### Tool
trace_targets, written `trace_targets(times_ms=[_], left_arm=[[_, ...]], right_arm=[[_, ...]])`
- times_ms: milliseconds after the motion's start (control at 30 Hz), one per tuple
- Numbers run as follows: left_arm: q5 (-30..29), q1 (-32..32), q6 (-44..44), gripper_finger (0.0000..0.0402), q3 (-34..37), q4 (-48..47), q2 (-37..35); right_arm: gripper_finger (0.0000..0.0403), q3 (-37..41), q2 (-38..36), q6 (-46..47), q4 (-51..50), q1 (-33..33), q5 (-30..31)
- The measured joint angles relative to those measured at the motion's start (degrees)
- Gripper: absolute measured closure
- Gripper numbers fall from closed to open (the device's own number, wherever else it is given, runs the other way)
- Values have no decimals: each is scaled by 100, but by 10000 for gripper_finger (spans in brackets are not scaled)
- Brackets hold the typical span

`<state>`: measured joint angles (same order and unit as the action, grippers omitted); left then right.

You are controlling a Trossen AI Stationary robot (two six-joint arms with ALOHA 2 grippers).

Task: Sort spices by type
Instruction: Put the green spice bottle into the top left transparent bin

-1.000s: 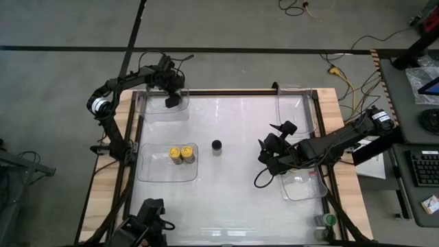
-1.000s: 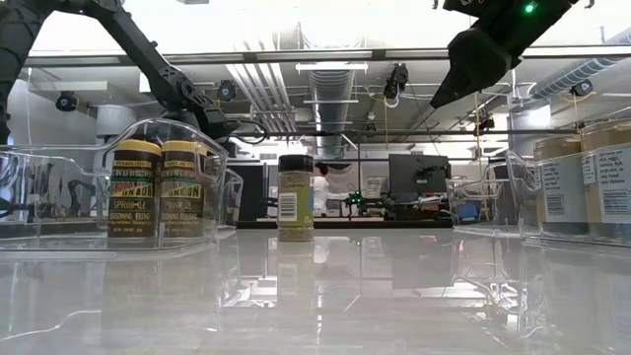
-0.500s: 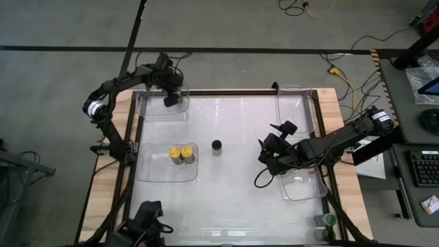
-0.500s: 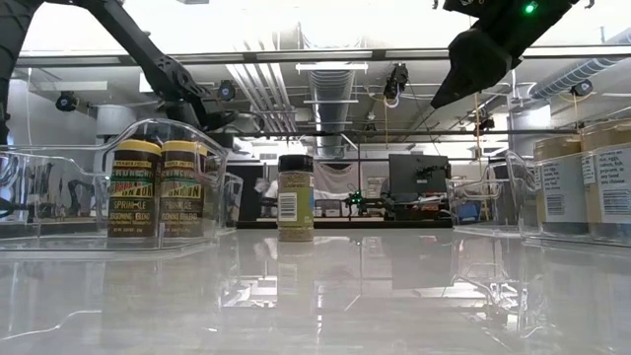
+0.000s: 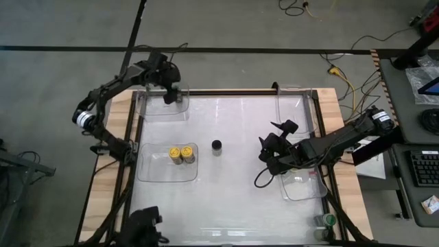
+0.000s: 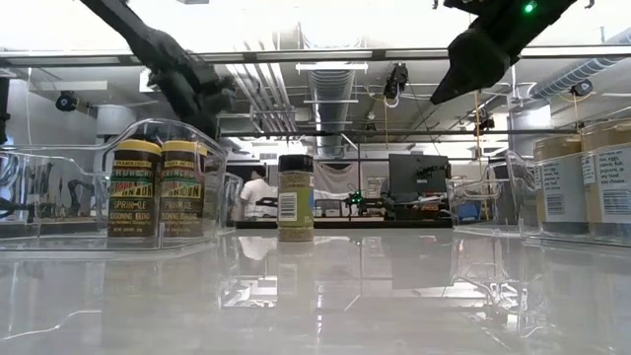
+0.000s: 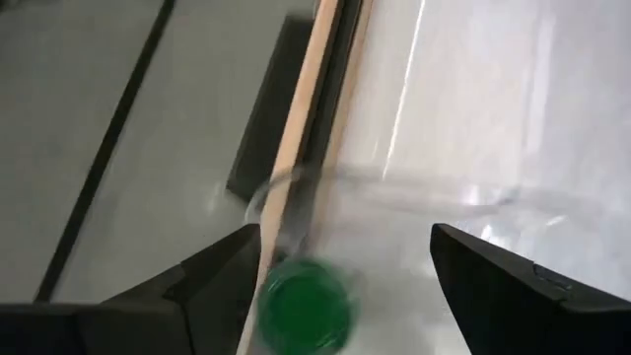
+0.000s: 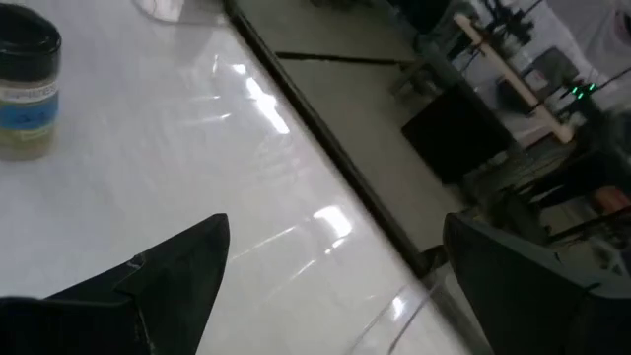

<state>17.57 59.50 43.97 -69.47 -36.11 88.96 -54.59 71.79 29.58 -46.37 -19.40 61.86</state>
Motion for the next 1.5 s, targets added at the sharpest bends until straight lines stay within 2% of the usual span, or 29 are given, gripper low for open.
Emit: trace_targets(times_ms=[200, 300, 367, 567, 667, 767, 867, 967, 1167, 1333, 1500], left_arm=[[1069, -337, -1210, 122, 0, -52, -758], [1745, -724, -1875, 125, 11, -104, -1013], [2051, -1150, -2185, 131, 15, -93, -1145], [2081, -2841, -2672, 154, 17, 49, -1324], [2038, -3579, -3023, 165, 25, 353, -1323], [1596, -4219, -3390, 170, 105, 807, -1320], [1022, -4785, -3690, 170, 360, 1428, -1320], [690, -5242, -3775, 170, 682, 2031, -1315], [390, -5811, -3793, 171, 1520, 4201, -1313], [391, -5985, -3808, 171, 2108, 5510, -1263], [390, -6131, -3808, 171, 2547, 6054, -1228]], right_arm=[[39, -674, -48, -750, 51, 31, 8], [39, -991, -46, -1133, 51, 17, -153], [39, -1123, -46, -1351, 71, 16, -478], [39, -1174, -41, -2075, 414, -197, -2164], [39, -1174, -41, -2091, 490, -436, -2685], [39, -1174, -41, -1743, 470, -770, -3140], [39, -1174, -5, -1079, 480, -1210, -3595], [39, -1208, 102, -82, 420, -1729, -3691], [39, -1829, 540, 2766, -372, -2600, -3888], [39, -2523, 1128, 5195, -1788, -2999, -5123], [39, -2805, 1703, 6947, -2938, -3271, -6955]])
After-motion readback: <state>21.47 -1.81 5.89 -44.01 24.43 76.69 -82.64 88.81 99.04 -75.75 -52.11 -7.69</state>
